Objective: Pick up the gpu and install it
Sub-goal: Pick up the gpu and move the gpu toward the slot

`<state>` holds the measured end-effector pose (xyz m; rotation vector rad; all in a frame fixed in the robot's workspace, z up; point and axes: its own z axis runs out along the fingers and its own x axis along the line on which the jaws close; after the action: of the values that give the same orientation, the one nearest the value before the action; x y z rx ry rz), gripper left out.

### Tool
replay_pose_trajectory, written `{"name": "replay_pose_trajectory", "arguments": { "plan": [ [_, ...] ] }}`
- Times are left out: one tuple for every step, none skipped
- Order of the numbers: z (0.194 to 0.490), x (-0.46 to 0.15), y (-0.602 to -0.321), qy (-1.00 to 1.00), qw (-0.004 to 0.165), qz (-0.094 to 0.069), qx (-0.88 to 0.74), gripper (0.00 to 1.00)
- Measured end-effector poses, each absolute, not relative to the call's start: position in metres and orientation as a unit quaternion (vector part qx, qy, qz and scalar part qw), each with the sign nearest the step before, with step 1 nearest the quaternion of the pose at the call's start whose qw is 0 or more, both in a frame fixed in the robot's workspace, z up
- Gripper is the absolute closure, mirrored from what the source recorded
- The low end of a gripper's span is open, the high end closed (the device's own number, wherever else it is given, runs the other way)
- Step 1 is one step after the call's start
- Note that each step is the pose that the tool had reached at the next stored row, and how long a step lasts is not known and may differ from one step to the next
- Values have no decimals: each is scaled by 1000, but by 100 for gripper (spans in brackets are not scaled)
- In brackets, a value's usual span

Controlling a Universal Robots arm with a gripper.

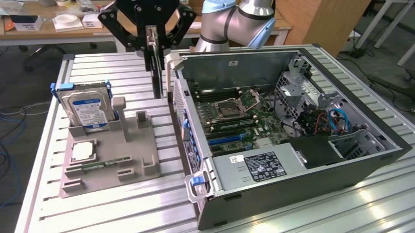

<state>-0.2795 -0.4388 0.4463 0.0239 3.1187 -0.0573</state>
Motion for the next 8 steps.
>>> {"name": "replay_pose_trajectory", "arguments": {
  "plan": [
    [447, -279, -439, 1000, 11, -18, 8, 73],
    [447, -279, -439, 1000, 11, -18, 8, 73],
    [447, -279, -439, 1000, 11, -18, 8, 73],
    [448, -279, -439, 1000, 11, -18, 8, 73],
    [448, -279, -439, 1000, 11, -18, 8, 73],
    [449, -279, -439, 1000, 11, -18, 8, 73],
    [449, -279, -439, 1000, 11, -18, 8, 73],
    [449, -279, -439, 1000, 11, -18, 8, 73]
  ]
}}
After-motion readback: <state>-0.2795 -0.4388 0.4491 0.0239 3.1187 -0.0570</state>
